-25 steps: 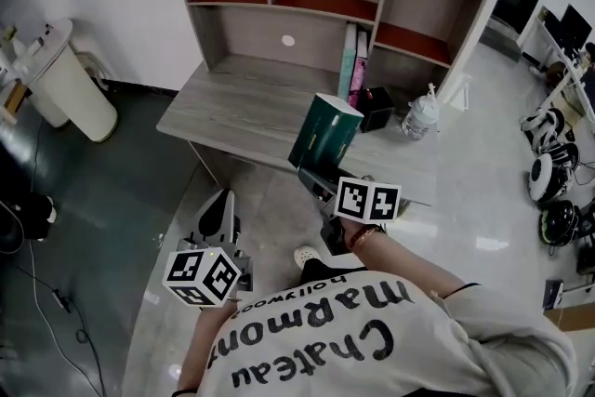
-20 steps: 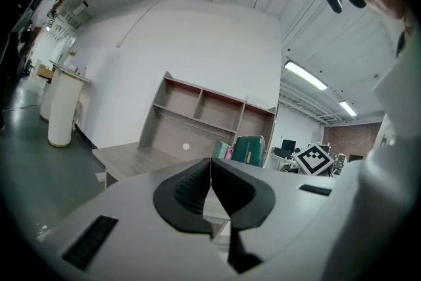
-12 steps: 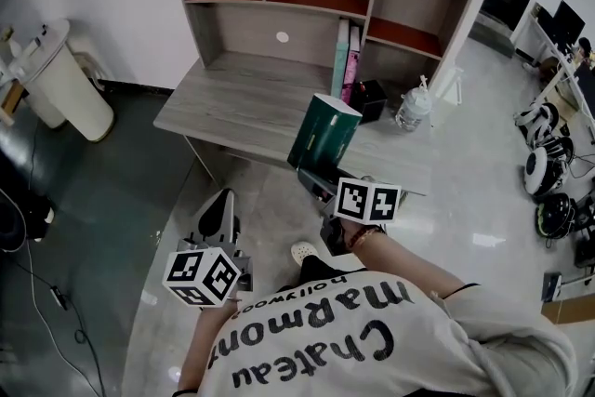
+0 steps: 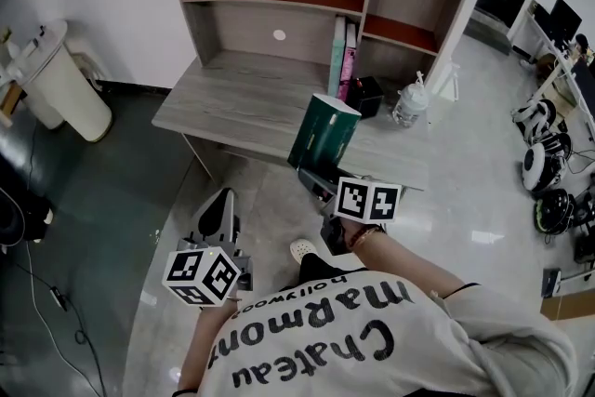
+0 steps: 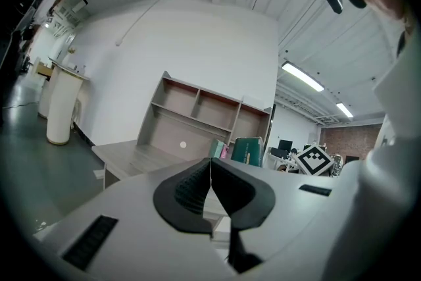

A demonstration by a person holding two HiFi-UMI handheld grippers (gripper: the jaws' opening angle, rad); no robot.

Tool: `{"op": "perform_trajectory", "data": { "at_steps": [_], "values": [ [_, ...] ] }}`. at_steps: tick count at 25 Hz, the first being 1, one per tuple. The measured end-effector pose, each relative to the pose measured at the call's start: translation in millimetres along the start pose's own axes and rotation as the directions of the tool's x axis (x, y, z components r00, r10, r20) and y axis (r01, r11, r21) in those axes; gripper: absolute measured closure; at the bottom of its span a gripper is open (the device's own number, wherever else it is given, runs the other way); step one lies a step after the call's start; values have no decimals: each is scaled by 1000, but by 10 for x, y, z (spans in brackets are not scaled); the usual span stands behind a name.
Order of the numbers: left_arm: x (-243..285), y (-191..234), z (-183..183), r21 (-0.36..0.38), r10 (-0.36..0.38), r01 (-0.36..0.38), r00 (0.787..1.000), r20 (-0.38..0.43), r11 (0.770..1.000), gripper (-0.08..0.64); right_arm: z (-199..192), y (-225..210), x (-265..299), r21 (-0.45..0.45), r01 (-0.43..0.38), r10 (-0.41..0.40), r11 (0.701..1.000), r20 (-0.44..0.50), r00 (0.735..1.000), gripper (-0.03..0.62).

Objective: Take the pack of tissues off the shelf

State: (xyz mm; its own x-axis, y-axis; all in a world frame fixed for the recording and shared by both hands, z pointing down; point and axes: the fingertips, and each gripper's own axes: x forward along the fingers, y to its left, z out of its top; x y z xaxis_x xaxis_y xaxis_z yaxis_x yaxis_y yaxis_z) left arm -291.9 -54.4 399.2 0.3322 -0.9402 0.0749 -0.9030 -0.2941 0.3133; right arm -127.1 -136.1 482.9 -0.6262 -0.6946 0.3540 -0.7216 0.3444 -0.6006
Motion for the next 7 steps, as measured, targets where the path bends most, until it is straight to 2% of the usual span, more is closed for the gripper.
{"op": "perform_trajectory", "data": {
  "at_steps": [7],
  "values": [
    [-52, -32, 2, 0, 3, -3, 1000, -3, 1000, 541, -16, 22, -50, 0, -1, 1, 1000, -3, 1000, 258]
  ]
}}
